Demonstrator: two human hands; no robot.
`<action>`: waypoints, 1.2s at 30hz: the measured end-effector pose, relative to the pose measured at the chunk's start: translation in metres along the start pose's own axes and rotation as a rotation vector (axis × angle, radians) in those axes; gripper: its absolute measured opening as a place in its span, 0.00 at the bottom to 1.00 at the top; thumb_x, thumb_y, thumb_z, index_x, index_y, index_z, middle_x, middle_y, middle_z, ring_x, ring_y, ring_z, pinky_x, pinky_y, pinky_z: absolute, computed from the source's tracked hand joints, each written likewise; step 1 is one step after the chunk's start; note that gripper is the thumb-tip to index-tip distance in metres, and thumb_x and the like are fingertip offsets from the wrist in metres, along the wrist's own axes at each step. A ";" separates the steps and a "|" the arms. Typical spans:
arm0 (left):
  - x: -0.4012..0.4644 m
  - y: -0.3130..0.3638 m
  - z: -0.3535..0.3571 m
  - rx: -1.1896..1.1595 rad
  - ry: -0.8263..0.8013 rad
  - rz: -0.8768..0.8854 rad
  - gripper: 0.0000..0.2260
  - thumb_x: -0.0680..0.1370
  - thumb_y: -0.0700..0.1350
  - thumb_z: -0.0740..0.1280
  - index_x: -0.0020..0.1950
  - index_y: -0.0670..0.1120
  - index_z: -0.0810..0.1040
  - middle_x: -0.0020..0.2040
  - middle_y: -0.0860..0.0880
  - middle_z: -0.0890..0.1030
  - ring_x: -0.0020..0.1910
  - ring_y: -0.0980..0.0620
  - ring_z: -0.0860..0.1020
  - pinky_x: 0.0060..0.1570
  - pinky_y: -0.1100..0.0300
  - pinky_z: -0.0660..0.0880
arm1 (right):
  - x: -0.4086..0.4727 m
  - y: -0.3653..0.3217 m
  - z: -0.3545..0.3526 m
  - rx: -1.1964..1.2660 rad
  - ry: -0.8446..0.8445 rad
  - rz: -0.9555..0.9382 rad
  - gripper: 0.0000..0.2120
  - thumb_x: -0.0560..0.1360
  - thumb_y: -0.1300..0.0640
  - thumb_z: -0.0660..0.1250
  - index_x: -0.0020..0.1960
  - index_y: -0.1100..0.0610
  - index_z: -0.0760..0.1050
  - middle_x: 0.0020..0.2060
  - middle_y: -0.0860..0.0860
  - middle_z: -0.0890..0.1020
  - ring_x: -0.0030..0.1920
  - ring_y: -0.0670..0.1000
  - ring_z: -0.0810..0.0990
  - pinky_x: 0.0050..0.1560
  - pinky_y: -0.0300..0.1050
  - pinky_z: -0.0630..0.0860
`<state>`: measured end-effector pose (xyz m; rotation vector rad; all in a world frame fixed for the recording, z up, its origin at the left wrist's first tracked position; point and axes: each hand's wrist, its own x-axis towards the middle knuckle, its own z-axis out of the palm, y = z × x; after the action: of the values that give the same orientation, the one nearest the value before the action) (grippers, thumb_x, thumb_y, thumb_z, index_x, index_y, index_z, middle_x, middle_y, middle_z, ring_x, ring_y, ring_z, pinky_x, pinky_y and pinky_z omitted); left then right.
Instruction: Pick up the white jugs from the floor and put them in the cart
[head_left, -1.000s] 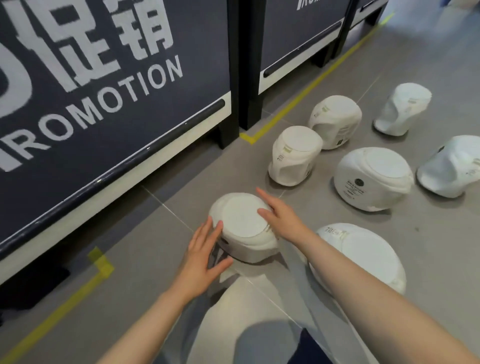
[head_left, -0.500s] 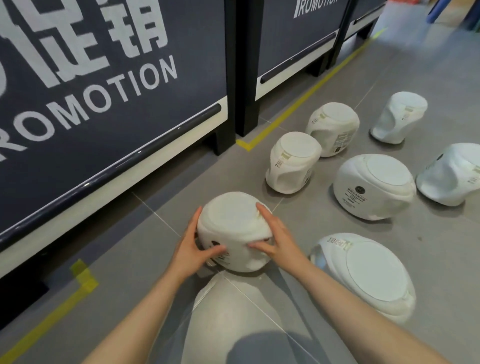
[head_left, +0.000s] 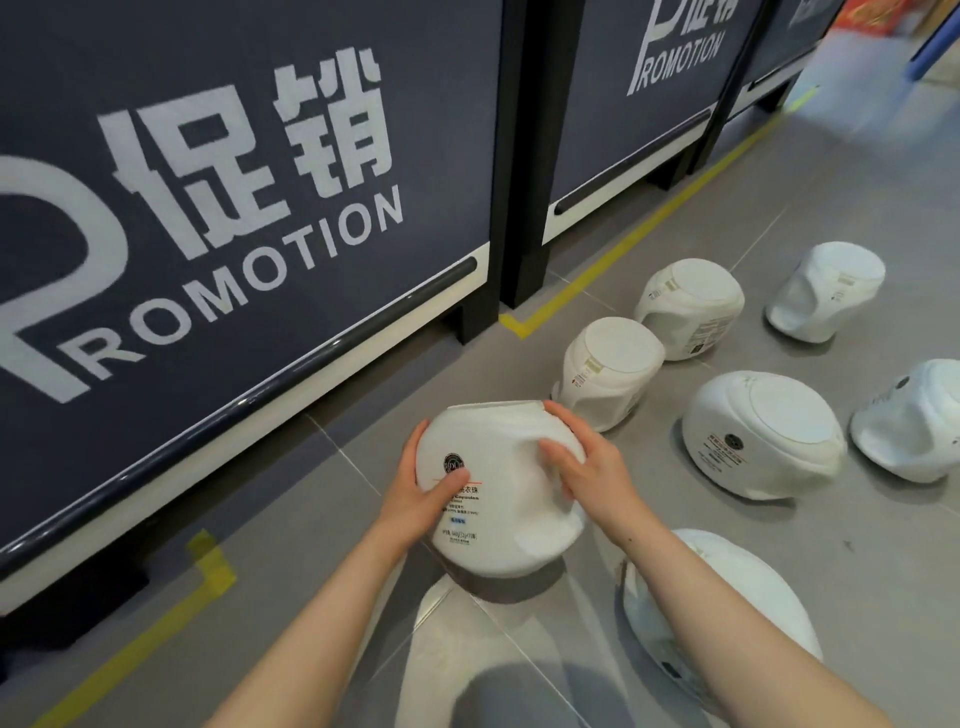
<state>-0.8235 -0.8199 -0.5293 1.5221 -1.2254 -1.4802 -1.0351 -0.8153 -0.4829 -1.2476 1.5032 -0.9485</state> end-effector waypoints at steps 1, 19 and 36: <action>-0.005 0.015 -0.002 0.003 0.008 0.005 0.36 0.71 0.50 0.73 0.73 0.58 0.56 0.65 0.50 0.72 0.58 0.53 0.76 0.44 0.65 0.77 | -0.002 -0.013 -0.004 0.004 -0.005 0.009 0.18 0.75 0.55 0.66 0.57 0.34 0.69 0.54 0.44 0.76 0.33 0.35 0.74 0.45 0.32 0.72; -0.276 0.438 -0.060 0.021 0.080 0.064 0.42 0.59 0.59 0.75 0.67 0.65 0.56 0.62 0.58 0.72 0.61 0.57 0.74 0.59 0.53 0.74 | -0.161 -0.440 -0.122 0.078 -0.259 0.085 0.19 0.76 0.49 0.63 0.61 0.31 0.62 0.63 0.34 0.68 0.65 0.44 0.67 0.66 0.44 0.66; -0.529 0.522 -0.170 -0.002 0.442 0.062 0.44 0.61 0.59 0.74 0.71 0.62 0.55 0.59 0.62 0.72 0.57 0.60 0.75 0.55 0.56 0.75 | -0.321 -0.624 -0.039 0.037 -0.634 -0.028 0.20 0.76 0.49 0.63 0.64 0.36 0.62 0.65 0.45 0.70 0.61 0.44 0.71 0.50 0.35 0.71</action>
<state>-0.6965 -0.5207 0.1603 1.6789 -0.9935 -1.0288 -0.8932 -0.6148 0.1760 -1.3769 0.9638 -0.5163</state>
